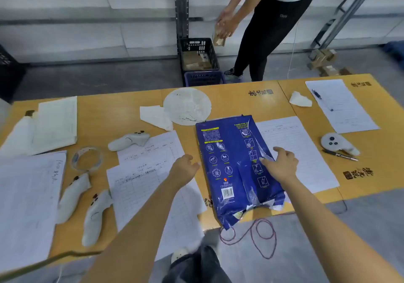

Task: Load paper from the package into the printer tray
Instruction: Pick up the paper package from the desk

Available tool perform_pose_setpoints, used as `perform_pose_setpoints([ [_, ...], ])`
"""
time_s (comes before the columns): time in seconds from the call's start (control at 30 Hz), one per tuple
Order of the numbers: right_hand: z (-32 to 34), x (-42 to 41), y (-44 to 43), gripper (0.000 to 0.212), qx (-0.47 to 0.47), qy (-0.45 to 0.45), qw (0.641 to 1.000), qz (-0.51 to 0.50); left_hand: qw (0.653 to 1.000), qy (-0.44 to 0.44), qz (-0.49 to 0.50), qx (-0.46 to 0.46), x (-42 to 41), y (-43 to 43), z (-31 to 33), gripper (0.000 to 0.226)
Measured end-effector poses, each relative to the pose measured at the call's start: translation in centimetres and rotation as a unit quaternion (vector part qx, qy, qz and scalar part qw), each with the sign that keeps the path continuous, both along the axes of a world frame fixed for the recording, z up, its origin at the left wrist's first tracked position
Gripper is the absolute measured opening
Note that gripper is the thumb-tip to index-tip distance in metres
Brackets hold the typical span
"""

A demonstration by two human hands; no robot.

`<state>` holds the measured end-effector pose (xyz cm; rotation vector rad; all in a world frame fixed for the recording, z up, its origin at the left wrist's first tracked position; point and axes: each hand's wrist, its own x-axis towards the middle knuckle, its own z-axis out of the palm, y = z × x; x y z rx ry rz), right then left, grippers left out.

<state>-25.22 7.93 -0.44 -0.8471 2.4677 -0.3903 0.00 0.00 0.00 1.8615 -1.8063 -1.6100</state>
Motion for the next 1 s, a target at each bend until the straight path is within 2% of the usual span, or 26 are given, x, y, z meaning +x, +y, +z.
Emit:
perform_pose_setpoints([
  [0.17,-2.4,-1.5,-0.5,0.078,0.002,-0.115,0.993,-0.016,0.994,0.017,0.068,0.082,-3.2,0.7,-1.6,0.056],
  [0.33,-4.6,-3.3,-1.4,0.081,0.008,-0.118,0.993,-0.020,0.971,0.124,0.165,0.117,-5.6,1.3,-3.7,0.042],
  [0.43,-5.5,-4.1,-2.1,0.074,-0.012,-0.130,0.990,-0.054,0.963,0.128,0.208,0.111,-6.6,1.0,-4.4,0.037],
  [0.5,-5.8,-4.3,-2.5,0.064,-0.035,-0.171,0.981,-0.081,0.957,0.123,0.233,0.121,-6.9,0.8,-4.8,0.028],
  [0.63,-6.6,-5.3,-3.1,0.078,-0.038,-0.249,0.961,-0.115,0.941,0.116,0.281,0.148,-6.7,0.2,-5.8,0.026],
  [0.77,-5.5,-6.2,-3.8,0.045,-0.020,-0.294,0.950,-0.102,0.925,0.155,0.303,0.171,-6.9,-0.1,-5.8,0.026],
  [0.9,-4.8,-6.2,-3.4,0.037,-0.051,-0.302,0.949,-0.077,0.922,0.185,0.304,0.156,-7.4,0.0,-5.1,0.034],
  [1.0,-3.7,-5.8,-2.6,0.026,-0.085,-0.304,0.945,-0.085,0.926,0.205,0.293,0.125,-7.8,-0.2,-3.6,0.026],
])
